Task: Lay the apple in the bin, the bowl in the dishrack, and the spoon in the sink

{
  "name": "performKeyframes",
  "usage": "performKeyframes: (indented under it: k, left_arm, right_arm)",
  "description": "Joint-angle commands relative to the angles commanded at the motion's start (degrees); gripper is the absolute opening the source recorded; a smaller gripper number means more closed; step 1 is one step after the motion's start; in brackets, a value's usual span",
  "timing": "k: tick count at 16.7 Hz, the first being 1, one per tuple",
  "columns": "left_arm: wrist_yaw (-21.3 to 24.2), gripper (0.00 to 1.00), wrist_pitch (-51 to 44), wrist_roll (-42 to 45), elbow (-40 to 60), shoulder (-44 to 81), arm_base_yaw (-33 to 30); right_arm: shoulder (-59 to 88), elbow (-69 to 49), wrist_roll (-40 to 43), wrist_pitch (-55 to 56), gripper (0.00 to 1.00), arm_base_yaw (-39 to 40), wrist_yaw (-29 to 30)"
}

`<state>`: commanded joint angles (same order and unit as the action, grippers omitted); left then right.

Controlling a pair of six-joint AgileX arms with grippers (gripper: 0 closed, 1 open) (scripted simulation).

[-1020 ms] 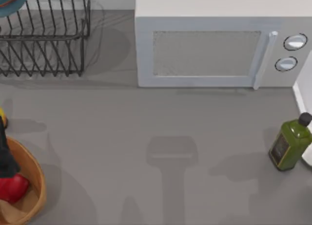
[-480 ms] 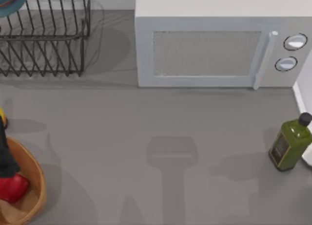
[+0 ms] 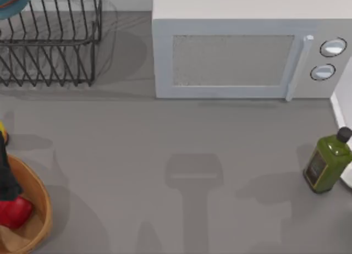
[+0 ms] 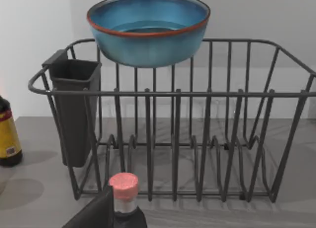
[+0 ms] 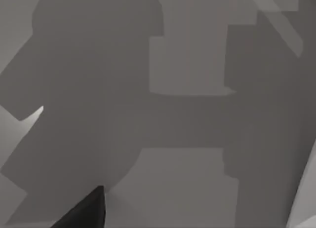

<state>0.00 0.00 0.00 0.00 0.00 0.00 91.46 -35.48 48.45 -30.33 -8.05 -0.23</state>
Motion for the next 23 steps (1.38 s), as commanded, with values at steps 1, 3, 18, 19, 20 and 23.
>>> performKeyframes:
  k: [1, 3, 18, 19, 20, 23]
  left_arm:
    - [0.0, 1.0, 0.0, 0.0, 0.0, 0.0, 0.0]
    - [0.0, 1.0, 0.0, 0.0, 0.0, 0.0, 0.0]
    - [0.0, 1.0, 0.0, 0.0, 0.0, 0.0, 0.0]
    - [0.0, 1.0, 0.0, 0.0, 0.0, 0.0, 0.0]
    - [0.0, 1.0, 0.0, 0.0, 0.0, 0.0, 0.0]
    - [0.0, 1.0, 0.0, 0.0, 0.0, 0.0, 0.0]
  right_arm:
    - [0.0, 0.0, 0.0, 0.0, 0.0, 0.0, 0.0]
    - [0.0, 0.0, 0.0, 0.0, 0.0, 0.0, 0.0]
    - [-10.6, -12.3, 0.1, -29.3, 0.0, -1.4, -0.3]
    - [-11.7, -14.0, 0.2, -31.8, 0.0, -1.4, -0.2]
    - [-12.8, -15.5, 0.3, -33.8, 0.0, -1.2, 0.0]
    - [-14.6, -17.7, 0.4, -36.0, 0.0, -1.0, 0.3]
